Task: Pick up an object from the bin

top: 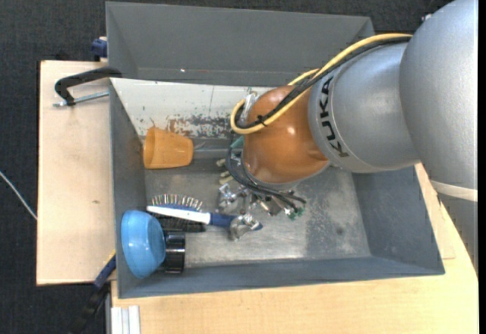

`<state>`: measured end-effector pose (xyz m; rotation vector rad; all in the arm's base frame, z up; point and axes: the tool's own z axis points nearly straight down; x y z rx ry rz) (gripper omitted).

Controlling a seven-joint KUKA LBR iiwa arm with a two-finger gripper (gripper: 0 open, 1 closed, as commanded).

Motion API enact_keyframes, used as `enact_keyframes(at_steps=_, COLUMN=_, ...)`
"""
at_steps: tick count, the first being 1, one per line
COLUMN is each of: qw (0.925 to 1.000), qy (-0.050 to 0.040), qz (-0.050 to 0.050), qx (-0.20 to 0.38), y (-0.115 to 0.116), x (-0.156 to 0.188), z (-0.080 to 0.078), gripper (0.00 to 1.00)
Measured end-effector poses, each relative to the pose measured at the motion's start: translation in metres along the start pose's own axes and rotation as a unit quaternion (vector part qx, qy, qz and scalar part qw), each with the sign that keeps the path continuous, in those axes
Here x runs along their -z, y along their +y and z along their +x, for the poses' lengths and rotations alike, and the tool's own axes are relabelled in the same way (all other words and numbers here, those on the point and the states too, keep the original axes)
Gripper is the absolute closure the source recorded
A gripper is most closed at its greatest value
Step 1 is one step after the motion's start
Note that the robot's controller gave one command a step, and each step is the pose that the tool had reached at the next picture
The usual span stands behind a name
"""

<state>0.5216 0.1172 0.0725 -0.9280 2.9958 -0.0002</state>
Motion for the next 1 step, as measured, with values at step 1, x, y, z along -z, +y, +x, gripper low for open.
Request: enact_keyframes(at_steps=1, qw=0.995, qy=-0.0038, qz=0.002, qx=0.1, y=-0.003, x=0.1689, z=-0.0048, gripper=1.0)
